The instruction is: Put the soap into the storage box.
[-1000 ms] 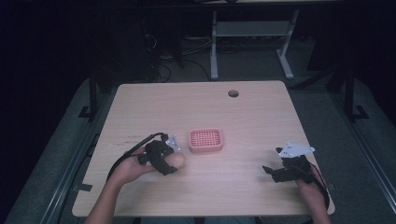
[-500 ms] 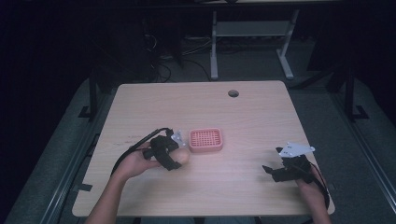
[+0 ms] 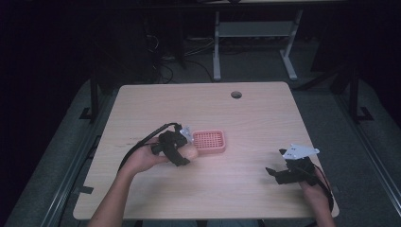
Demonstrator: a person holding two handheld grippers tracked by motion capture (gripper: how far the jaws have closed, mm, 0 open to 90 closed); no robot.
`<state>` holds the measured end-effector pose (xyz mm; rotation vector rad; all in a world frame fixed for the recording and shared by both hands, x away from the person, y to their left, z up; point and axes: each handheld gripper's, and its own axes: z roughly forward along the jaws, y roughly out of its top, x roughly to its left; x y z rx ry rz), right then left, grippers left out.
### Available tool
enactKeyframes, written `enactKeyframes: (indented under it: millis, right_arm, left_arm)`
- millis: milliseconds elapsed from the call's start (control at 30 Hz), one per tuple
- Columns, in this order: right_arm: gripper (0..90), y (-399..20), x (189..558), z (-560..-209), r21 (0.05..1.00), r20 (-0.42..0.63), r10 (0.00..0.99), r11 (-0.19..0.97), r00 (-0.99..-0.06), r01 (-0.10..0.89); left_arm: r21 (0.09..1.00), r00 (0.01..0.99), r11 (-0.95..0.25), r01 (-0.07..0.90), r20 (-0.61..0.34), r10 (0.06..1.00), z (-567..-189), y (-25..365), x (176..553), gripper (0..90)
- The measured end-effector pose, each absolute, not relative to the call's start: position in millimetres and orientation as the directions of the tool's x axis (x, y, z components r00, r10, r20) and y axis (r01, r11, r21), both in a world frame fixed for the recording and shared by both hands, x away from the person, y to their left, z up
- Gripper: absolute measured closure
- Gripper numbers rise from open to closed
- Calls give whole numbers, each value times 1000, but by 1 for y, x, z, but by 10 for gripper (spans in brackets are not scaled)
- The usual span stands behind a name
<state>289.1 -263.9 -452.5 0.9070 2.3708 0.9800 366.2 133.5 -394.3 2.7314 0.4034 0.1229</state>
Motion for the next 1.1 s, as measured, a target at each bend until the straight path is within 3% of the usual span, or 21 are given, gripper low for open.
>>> enactKeyframes:
  millis: [1100]
  right_arm:
    - [139, -264, 289, -452, 742, -126, 703, 535, -700, 404]
  left_arm:
    - [363, 964, -902, 235, 34, 264, -384, 101, 392, 322]
